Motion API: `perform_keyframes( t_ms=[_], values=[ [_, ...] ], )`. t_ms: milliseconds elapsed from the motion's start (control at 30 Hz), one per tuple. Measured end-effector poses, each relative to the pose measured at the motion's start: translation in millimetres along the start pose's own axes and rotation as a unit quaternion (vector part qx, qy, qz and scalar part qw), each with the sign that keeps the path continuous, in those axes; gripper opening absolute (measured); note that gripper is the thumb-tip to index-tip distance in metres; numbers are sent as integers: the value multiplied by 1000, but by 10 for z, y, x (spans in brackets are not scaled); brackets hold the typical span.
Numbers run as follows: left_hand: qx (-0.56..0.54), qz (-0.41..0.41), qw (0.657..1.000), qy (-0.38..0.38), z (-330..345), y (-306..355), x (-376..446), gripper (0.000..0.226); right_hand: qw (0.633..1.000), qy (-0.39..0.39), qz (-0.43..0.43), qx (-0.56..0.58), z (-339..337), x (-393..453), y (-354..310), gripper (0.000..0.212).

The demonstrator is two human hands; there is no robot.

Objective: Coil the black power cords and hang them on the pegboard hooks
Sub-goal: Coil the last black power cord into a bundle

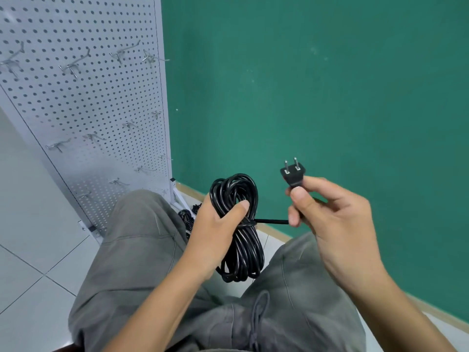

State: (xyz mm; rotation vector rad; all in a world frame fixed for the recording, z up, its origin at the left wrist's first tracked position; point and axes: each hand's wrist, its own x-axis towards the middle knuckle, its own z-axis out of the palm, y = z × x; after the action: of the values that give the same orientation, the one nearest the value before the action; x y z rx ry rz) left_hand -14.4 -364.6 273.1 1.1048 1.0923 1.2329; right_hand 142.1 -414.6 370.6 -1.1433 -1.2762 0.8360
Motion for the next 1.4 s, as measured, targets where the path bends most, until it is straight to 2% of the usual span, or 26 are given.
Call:
perform_keyframes(
  t_ms=[133,333,467,567,767,933,1100,1200,1400],
  values=[
    [8,12,1000,6,30,-5,-23,37,997,66,7,43,207,-193,37,18],
    [39,64,994,85,70,3,-97,28,987,149,32,47,392,-312,199,19],
    [20,85,991,106,66,91,-141,24,989,138,36,31,467,-335,243,20],
    [-35,79,990,112,43,124,-116,19,990,131,41,25,544,-390,295,20],
    [-86,20,995,51,44,104,-98,19,987,150,46,39,617,-382,324,23],
    [-154,-34,987,-12,57,31,-111,22,981,186,-28,-42,563,-374,433,27],
    [-195,-84,976,-41,85,60,-141,36,975,192,-31,-108,504,-378,576,25],
    [-199,-102,974,-38,81,82,-130,37,970,181,-36,-156,482,-382,635,22],
    [-148,-85,983,-67,94,74,-139,45,940,156,-113,-280,421,-338,663,14]
  ],
)
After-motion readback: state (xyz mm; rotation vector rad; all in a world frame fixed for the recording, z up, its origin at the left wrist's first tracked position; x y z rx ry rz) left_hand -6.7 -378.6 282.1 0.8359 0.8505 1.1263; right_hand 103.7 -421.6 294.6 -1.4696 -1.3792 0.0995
